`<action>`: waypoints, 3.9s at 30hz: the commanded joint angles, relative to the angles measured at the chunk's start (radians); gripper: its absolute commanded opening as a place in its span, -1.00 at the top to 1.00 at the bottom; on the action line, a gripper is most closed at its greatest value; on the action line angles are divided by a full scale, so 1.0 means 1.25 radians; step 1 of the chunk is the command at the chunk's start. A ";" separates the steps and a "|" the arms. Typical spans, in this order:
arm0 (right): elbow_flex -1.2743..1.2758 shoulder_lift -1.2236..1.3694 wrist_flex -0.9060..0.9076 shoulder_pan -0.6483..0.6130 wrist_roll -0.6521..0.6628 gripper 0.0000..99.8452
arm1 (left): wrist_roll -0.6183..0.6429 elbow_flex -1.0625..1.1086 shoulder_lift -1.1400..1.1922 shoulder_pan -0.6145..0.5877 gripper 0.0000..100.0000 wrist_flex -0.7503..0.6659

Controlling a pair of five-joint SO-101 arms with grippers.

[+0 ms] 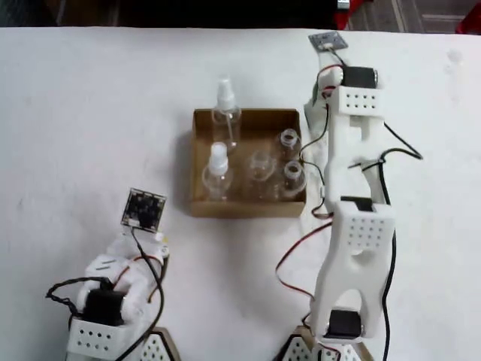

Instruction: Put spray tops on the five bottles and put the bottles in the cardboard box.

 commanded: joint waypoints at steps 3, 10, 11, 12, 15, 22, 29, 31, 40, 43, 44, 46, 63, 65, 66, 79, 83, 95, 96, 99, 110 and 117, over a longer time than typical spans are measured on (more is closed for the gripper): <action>-0.131 0.078 0.003 0.008 -0.007 0.64 | -0.010 0.001 -0.006 -0.003 0.95 0.005; -0.258 0.191 0.002 0.013 -0.005 0.64 | -0.010 0.001 -0.006 -0.003 0.95 0.005; -0.276 0.206 0.002 0.013 -0.002 0.64 | -0.010 0.001 -0.006 -0.003 0.95 0.005; -0.295 0.220 0.001 0.014 -0.001 0.64 | -0.010 0.001 -0.006 -0.003 0.95 0.005; -0.350 0.272 -0.001 0.018 0.000 0.64 | -0.010 0.001 -0.006 -0.003 0.95 0.005; -0.457 0.371 -0.010 0.019 0.000 0.71 | -0.010 0.001 -0.006 -0.003 0.95 0.005; -0.491 0.377 0.008 0.079 0.001 0.94 | -0.010 0.001 -0.006 -0.003 0.95 0.005; -0.491 0.377 0.029 0.102 0.002 0.94 | -0.010 0.001 -0.006 -0.003 0.95 0.005; -0.484 0.370 0.136 0.193 0.211 0.93 | -0.010 0.001 -0.006 -0.002 0.95 0.005; -0.491 0.369 0.136 0.224 0.215 0.87 | -0.010 0.001 -0.006 -0.002 0.95 0.005; -0.491 0.369 0.136 0.229 0.215 0.79 | -0.010 0.001 -0.006 -0.002 0.95 0.005; -0.491 0.369 0.136 0.231 0.215 0.62 | -0.010 0.001 -0.006 -0.002 0.95 0.005; -0.481 0.287 0.129 0.169 0.217 0.61 | -0.010 0.001 -0.006 -0.003 0.95 0.005; -0.481 0.287 0.126 0.168 0.217 0.61 | -0.010 0.001 -0.006 -0.003 0.95 0.005; -0.481 0.288 0.116 0.168 0.217 0.61 | -0.010 0.001 -0.006 -0.003 0.95 0.005; -0.409 0.283 0.052 0.195 0.301 0.96 | -0.010 0.001 -0.006 -0.006 0.95 0.005; -0.420 0.287 0.071 0.198 0.301 0.90 | -0.010 0.001 -0.006 -0.004 0.95 0.005; -0.452 0.111 0.136 0.199 0.296 0.97 | -0.010 0.001 -0.006 -0.004 0.95 0.005; -0.452 0.085 0.137 0.199 0.296 0.97 | -0.010 0.001 -0.006 -0.004 0.95 0.005; -0.450 -0.002 0.141 0.199 0.260 0.97 | -0.010 0.001 -0.006 -0.004 0.95 0.005; -0.082 -0.477 0.137 0.192 0.097 0.97 | -0.010 0.001 -0.006 -0.008 0.95 0.005; 0.150 -0.778 0.136 0.139 0.096 0.96 | -0.010 0.001 -0.006 -0.008 0.95 0.005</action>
